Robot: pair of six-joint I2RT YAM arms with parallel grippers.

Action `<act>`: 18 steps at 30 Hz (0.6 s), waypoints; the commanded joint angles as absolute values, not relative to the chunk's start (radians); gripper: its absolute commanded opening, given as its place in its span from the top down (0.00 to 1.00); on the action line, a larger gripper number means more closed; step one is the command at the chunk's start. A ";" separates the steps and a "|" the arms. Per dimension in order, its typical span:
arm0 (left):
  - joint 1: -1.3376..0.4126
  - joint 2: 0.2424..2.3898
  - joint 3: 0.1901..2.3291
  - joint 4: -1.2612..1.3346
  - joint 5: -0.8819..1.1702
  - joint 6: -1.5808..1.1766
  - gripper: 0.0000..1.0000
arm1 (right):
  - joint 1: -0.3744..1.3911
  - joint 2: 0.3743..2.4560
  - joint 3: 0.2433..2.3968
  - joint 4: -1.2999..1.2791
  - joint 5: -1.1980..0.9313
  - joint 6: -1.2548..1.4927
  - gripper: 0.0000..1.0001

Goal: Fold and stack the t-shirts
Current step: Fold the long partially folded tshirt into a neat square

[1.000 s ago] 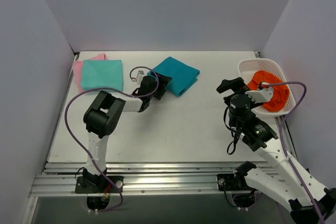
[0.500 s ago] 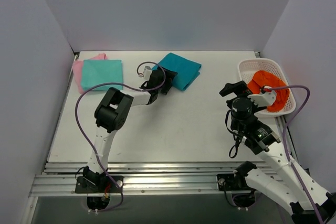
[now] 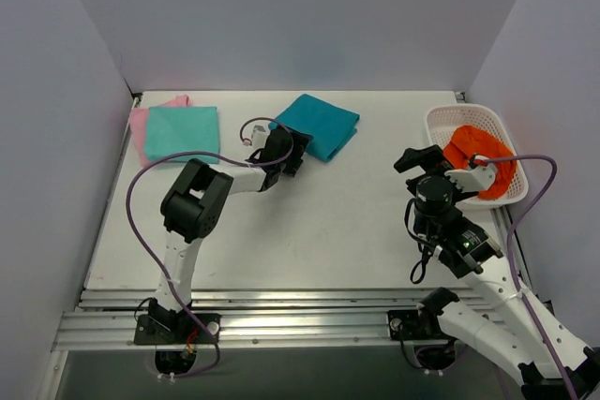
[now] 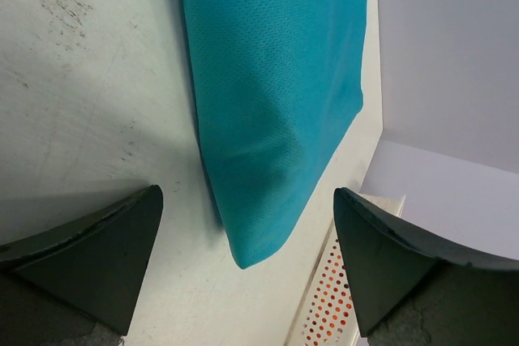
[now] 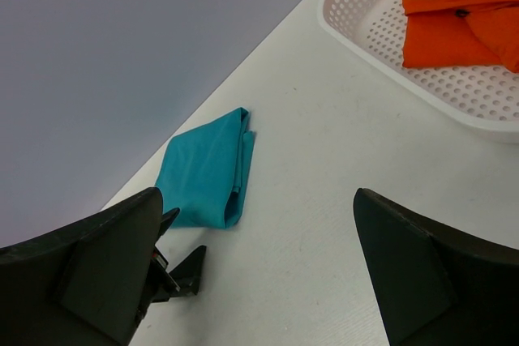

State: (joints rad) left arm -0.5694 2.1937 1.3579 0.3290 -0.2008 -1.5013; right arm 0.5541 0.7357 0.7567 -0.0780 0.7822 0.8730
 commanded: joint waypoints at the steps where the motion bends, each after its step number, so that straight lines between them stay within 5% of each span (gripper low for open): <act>1: -0.577 2.189 1.406 0.233 -0.230 -1.497 0.03 | 0.554 0.742 0.744 -0.058 0.825 0.867 0.00; 10: -0.555 2.448 1.748 0.086 -0.209 -1.462 0.00 | 0.551 0.721 0.739 -0.051 0.834 0.856 0.00; 13: -0.535 2.518 1.851 0.066 -0.172 -1.453 0.23 | 0.549 0.710 0.738 -0.052 0.834 0.854 0.00; 14: -0.531 2.531 1.868 0.069 -0.164 -1.451 0.38 | 0.549 0.709 0.738 -0.054 0.833 0.856 0.00; 15: -0.526 2.542 1.896 0.069 -0.154 -1.444 0.63 | 0.549 0.701 0.736 -0.054 0.833 0.856 0.00; 18: -0.505 2.591 1.972 0.049 -0.130 -1.424 0.92 | 0.546 0.686 0.730 -0.049 0.830 0.857 0.00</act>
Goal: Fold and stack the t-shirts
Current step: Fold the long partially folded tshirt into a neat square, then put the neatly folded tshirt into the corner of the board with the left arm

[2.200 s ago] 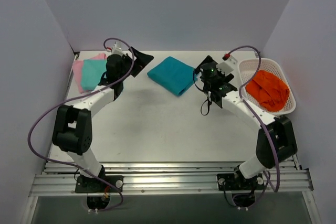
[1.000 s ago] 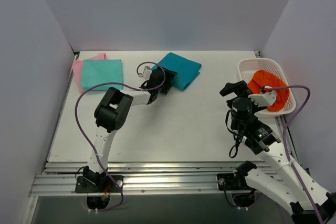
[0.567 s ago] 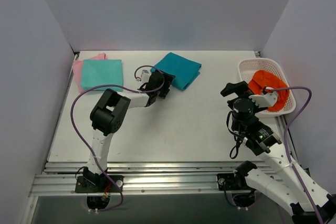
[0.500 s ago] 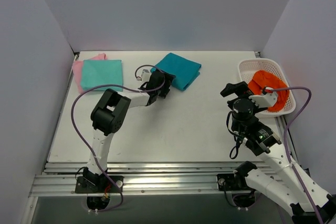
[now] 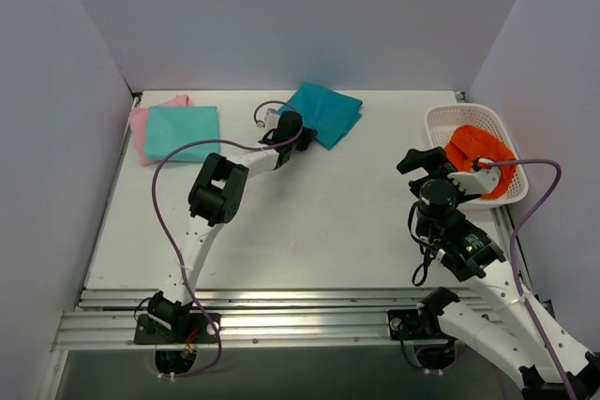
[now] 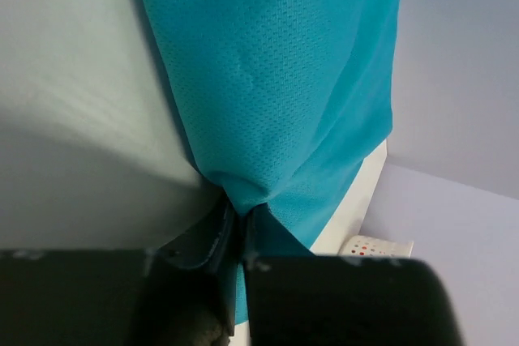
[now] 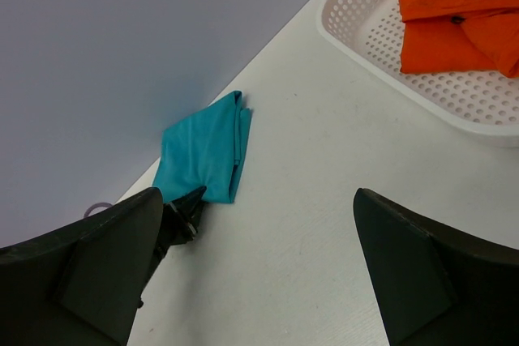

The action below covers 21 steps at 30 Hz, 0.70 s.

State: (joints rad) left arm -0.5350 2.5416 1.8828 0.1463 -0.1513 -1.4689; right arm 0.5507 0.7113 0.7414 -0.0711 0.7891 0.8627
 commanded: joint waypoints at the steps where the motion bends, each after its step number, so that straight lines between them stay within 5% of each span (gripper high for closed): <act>1: -0.497 2.614 1.992 0.043 -0.115 -1.420 0.96 | 0.546 0.684 0.727 -0.049 0.828 0.857 0.00; 8: -0.404 2.700 2.245 -0.011 0.062 -1.238 0.98 | 0.545 0.667 0.727 -0.057 0.822 0.857 0.00; 14: -0.302 2.735 2.607 -0.405 0.140 -0.838 0.98 | 0.543 0.644 0.719 -0.046 0.790 0.862 0.00; 21: -0.160 2.580 2.493 -0.536 0.195 -0.623 0.97 | 0.542 0.629 0.703 -0.022 0.746 0.861 0.01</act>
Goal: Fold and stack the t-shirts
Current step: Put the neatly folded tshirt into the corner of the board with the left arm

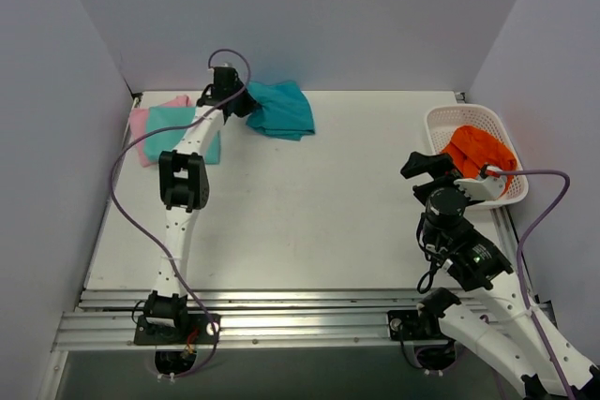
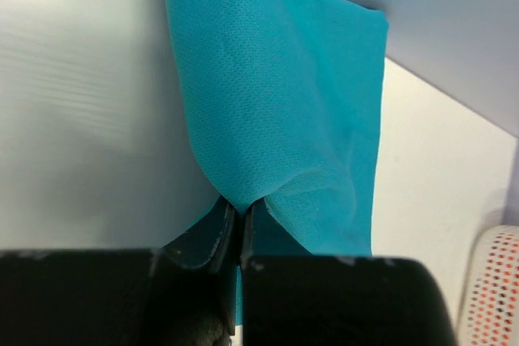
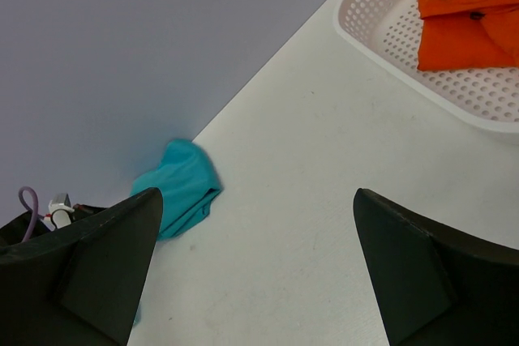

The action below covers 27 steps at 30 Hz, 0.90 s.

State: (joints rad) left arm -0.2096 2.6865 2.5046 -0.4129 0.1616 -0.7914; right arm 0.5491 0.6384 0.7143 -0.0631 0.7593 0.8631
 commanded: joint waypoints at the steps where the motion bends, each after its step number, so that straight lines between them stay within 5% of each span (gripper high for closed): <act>1: -0.132 2.566 2.494 -0.560 0.207 -0.605 0.96 | 0.540 0.629 0.701 -0.017 0.726 0.859 0.01; 27: 0.075 2.447 2.697 -0.900 0.253 -0.446 0.96 | 0.537 0.672 0.669 0.095 0.572 0.867 0.01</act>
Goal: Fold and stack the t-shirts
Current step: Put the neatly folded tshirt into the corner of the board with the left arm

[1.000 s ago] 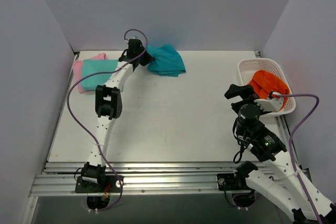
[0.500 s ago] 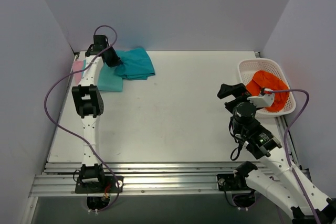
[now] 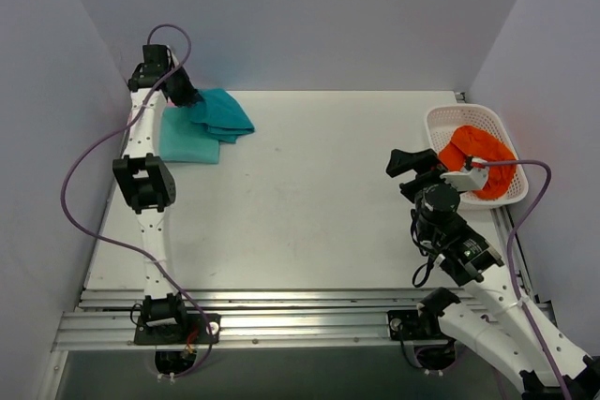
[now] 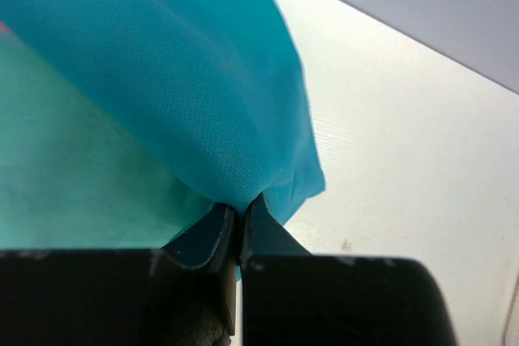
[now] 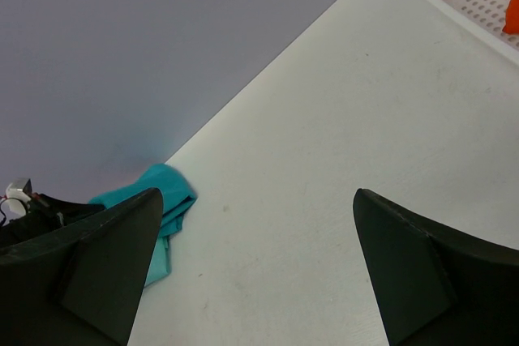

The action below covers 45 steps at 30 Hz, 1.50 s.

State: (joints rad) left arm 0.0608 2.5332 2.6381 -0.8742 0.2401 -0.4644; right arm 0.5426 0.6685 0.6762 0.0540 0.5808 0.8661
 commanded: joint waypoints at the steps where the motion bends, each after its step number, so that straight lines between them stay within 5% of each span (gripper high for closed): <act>1: 0.083 2.444 2.695 -0.908 0.247 -0.446 0.97 | 0.537 0.672 0.670 0.095 0.572 0.867 0.01; 34: 0.242 2.022 1.874 -0.781 -0.155 -0.554 0.95 | 0.537 0.696 0.650 0.135 0.471 0.870 0.02; 35: 0.247 2.032 1.884 -0.793 -0.166 -0.554 0.92 | 0.537 0.696 0.650 0.135 0.472 0.871 0.02; 38: 0.271 2.072 1.920 -0.868 -0.247 -0.601 0.29 | 0.537 0.699 0.652 0.133 0.471 0.867 0.02; 40: 0.288 2.082 1.911 -0.879 -0.259 -0.636 0.01 | 0.537 0.699 0.652 0.133 0.469 0.865 0.02; 45: 0.322 2.045 1.887 -0.908 -0.354 -0.731 0.06 | 0.537 0.706 0.649 0.140 0.468 0.865 0.02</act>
